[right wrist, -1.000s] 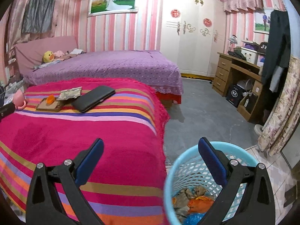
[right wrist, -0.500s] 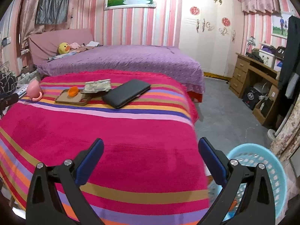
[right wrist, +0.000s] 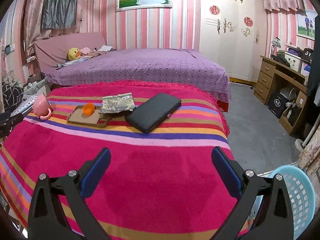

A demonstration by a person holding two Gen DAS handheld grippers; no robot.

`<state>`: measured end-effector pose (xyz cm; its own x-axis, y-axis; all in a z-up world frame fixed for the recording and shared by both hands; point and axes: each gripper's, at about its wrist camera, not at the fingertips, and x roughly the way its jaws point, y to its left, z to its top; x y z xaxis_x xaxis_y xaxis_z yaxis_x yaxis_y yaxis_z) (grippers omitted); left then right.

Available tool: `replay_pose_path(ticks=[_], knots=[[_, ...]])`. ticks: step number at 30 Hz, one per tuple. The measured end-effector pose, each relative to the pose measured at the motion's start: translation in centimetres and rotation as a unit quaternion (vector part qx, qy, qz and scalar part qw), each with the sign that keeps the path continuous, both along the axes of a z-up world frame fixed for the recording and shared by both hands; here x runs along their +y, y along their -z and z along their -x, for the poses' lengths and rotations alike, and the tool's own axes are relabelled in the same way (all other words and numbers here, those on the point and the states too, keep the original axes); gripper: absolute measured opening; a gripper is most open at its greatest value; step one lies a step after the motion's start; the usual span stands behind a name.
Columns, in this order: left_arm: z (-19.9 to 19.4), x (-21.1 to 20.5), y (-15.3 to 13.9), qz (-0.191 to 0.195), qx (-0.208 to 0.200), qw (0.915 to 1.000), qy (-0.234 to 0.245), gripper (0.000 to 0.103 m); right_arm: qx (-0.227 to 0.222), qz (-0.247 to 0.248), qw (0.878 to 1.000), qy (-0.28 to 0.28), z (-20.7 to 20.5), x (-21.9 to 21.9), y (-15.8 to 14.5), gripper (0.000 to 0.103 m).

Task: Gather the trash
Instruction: 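Move both tools back from the basket toward the bed, then grasp the orange cup on the tan tray with the left gripper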

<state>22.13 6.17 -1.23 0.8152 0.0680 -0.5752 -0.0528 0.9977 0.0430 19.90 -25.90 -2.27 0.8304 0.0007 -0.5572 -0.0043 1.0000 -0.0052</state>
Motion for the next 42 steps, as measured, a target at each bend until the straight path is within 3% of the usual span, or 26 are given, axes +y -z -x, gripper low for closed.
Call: replay_pose_path(ticks=[11,19,24,34,38,40,42], knots=[[-4.1,-0.8,0.8,0.004,0.015,0.9998,0.013,0.097,0.017,0.040,0.998,-0.036,-6.1,2.7,0.5,0.098],[-9.0,-1.6,2.6,0.062,0.054,0.9964,0.020,0.097,0.022,0.032,0.998,-0.051,-11.4,2.5,0.6,0.098],[-12.1,-4.3,4.0,0.031,0.064,0.9970,0.031,0.097,0.026,0.018,0.998,-0.050,-14.5,2.0,0.7,0.098],[-16.9,-8.3,5.7,0.021,0.088,0.9941,0.060,0.091,0.027,0.023,0.998,-0.044,-17.0,1.2,0.7,0.098],[-17.9,-9.7,6.6,0.005,0.098,0.9927,0.069,0.080,0.029,0.029,0.998,-0.041,-17.0,0.7,1.1,0.098],[-18.2,-10.1,6.8,-0.001,0.102,0.9920,0.074,0.068,0.032,0.030,0.998,-0.042,-17.1,0.7,1.3,0.098],[-18.4,-10.1,6.9,0.007,0.110,0.9903,0.085,0.049,0.035,0.029,0.998,-0.043,-17.3,0.8,1.4,0.098]])
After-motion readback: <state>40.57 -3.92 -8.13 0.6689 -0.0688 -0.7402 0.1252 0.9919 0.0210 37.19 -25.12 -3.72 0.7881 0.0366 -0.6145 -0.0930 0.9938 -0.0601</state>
